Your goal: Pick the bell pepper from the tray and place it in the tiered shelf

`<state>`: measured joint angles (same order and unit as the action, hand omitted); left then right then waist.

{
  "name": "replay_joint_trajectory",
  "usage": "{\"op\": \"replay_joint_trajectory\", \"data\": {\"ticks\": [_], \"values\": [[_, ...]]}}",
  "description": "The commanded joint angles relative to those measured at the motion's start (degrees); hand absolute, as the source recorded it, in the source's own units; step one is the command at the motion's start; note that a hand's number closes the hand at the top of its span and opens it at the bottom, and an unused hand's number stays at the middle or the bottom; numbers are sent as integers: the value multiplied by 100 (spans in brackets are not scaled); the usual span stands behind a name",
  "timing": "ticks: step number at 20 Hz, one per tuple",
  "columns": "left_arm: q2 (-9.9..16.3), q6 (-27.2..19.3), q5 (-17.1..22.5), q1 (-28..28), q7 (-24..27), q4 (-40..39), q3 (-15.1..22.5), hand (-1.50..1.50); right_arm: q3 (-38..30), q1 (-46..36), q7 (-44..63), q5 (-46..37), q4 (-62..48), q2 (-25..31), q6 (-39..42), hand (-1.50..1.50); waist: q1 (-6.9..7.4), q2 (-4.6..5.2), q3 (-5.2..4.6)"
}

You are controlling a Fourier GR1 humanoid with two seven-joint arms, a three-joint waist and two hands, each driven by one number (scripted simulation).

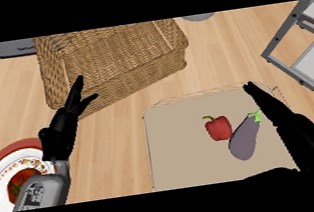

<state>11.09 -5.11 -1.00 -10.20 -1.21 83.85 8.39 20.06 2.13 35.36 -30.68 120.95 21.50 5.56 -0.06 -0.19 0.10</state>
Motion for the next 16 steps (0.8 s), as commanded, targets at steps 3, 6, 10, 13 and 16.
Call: {"op": "replay_joint_trajectory", "data": {"ticks": [3, 6, 10, 13, 16], "values": [[-178, 100, -91, -337, 26, -430, -239, 0, 386, -281, -1, -705, -630, -694, -112, -150, 3, 23, -11], [-260, 1, -385, -14, 27, -177, -118, 0, 48, -432, 576, -470, -64, -723, 473, -150, 5, 17, -11], [-227, 286, -245, -249, -23, -287, -369, 0, -94, -491, 60, -701, -799, -927, 285, -150, 2, 20, -10], [-287, 313, -339, -165, -27, -220, -325, 0, -45, -599, 112, -866, -1010, -1075, 362, -150, 7, 20, -11], [-387, 274, -384, 172, -330, 276, -259, 0, -77, -48, -186, -882, -606, -926, 427, -150, 3, 14, -10]]}}
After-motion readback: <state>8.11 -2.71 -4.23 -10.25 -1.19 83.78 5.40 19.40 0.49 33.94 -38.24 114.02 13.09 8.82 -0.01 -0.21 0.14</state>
